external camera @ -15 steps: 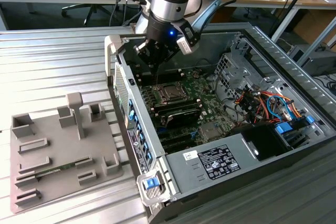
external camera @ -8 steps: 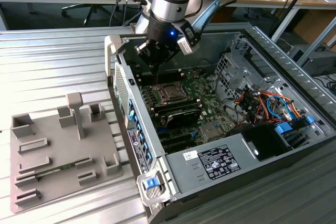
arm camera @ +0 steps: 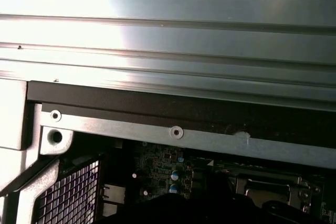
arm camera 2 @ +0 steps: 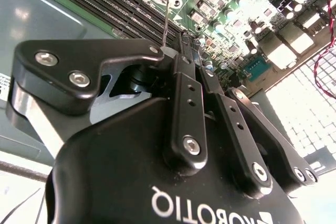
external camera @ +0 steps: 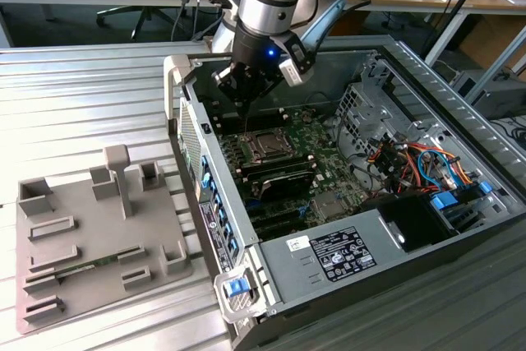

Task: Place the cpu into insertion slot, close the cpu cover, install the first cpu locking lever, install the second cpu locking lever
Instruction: 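Install the first cpu locking lever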

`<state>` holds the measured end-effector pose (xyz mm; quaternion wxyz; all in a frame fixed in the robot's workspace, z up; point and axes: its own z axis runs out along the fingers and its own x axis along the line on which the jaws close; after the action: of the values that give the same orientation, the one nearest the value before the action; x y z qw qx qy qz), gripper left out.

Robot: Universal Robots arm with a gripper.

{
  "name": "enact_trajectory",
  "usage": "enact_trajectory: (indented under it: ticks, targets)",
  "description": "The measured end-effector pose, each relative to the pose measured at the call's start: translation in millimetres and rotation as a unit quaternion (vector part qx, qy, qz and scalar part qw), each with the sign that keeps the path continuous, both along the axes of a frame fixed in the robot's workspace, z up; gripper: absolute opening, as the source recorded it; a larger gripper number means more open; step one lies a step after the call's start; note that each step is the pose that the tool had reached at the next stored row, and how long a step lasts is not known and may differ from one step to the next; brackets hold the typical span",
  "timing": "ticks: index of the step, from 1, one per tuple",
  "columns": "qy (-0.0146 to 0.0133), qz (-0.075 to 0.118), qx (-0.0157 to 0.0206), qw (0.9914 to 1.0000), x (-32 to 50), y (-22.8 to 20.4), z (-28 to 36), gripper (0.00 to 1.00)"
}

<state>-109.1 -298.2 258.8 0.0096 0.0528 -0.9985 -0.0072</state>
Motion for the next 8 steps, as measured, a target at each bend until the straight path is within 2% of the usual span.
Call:
enact_trajectory:
  ticks: [8]
  targets:
    - [0.0004,0.000,0.0000,1.00000,3.1,0.0,-0.9,0.11]
